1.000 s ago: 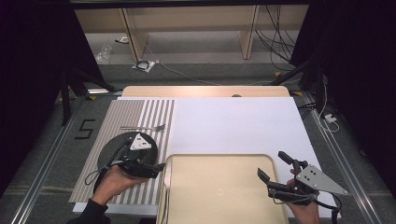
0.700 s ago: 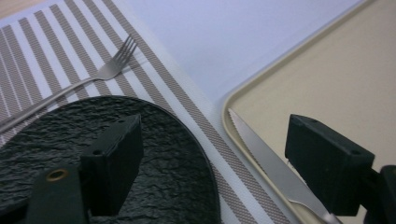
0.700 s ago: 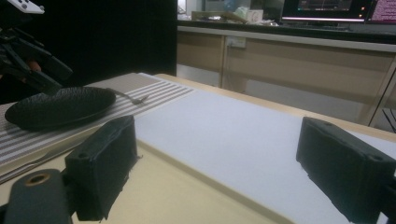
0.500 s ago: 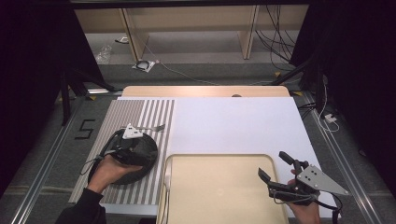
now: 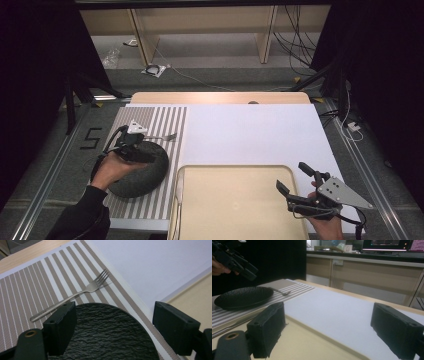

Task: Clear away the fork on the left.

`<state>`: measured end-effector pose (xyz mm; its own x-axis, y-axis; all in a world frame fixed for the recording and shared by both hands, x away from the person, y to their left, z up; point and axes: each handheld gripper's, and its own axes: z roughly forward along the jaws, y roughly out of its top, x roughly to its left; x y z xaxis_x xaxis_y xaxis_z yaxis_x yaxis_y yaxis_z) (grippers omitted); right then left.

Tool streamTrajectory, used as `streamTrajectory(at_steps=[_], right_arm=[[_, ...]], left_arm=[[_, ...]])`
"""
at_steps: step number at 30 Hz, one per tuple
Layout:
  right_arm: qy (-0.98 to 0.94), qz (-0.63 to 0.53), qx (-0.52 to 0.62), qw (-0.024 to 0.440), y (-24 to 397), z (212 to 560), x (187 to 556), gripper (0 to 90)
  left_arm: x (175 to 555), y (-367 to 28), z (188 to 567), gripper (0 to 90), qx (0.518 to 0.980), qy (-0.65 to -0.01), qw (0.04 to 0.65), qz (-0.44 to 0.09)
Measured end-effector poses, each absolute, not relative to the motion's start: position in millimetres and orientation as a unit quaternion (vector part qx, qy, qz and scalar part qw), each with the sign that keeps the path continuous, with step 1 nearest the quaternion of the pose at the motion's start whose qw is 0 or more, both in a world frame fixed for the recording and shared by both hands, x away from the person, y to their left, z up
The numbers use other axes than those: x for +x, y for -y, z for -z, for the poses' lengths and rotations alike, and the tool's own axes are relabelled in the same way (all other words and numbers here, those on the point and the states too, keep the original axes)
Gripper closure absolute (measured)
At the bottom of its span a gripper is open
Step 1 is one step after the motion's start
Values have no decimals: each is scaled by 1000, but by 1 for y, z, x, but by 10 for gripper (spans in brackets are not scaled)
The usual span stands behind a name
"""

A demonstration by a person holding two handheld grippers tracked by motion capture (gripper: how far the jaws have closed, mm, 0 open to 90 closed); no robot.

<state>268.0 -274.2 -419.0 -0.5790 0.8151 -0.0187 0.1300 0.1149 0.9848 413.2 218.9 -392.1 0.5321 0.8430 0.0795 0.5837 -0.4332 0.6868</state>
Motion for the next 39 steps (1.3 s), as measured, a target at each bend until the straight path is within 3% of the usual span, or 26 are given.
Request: streamTrajectory(at_steps=[39], right_arm=[[-680, -571, 347, 302, 277, 418, 268, 132]], left_arm=[[514, -245, 409, 211, 852, -426, 212, -219]])
